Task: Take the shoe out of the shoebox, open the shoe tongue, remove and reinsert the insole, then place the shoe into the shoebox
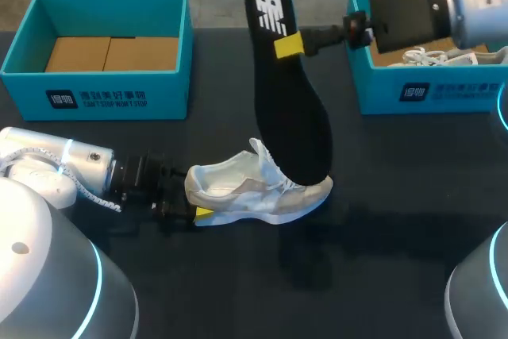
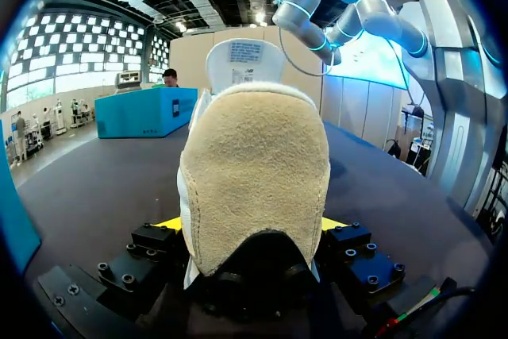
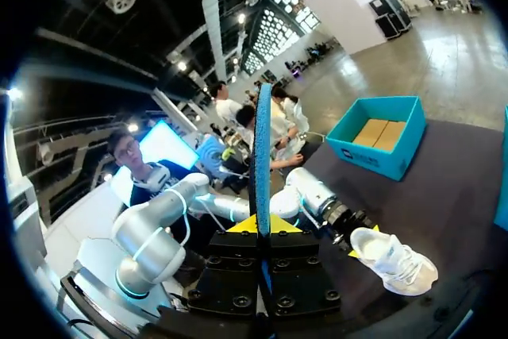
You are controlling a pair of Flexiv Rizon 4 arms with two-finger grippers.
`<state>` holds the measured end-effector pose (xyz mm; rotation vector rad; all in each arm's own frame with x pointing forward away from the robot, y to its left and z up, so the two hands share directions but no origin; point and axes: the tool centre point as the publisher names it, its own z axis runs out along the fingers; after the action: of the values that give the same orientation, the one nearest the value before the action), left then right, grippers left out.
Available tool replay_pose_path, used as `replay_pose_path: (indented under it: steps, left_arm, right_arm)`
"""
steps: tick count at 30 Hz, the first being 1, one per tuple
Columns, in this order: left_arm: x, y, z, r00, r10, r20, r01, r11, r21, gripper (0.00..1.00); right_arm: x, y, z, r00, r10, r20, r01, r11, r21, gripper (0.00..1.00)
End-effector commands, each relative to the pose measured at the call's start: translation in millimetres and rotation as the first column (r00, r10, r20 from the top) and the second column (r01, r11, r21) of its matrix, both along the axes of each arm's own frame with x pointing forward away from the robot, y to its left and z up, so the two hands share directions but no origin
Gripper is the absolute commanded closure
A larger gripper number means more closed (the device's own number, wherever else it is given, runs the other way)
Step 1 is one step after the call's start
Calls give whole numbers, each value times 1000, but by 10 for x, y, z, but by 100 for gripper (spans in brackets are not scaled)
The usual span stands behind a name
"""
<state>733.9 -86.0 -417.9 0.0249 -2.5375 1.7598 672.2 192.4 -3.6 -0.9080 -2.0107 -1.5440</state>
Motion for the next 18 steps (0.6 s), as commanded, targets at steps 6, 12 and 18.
replay_pose_path:
  steps: [6,12,18]
  left_arm:
    - [-3,25,-53,1000,0,0,0,1000,0,100]
    - [-3,25,-53,1000,0,0,0,1000,0,100]
    - [-3,25,-53,1000,0,0,0,1000,0,100]
  right_arm:
    - [-232,-198,-108,999,-38,-15,39,997,60,100]
    - [-411,-224,-139,998,-30,-53,35,995,93,100]
    - [-594,-257,-131,995,-57,-79,63,995,81,100]
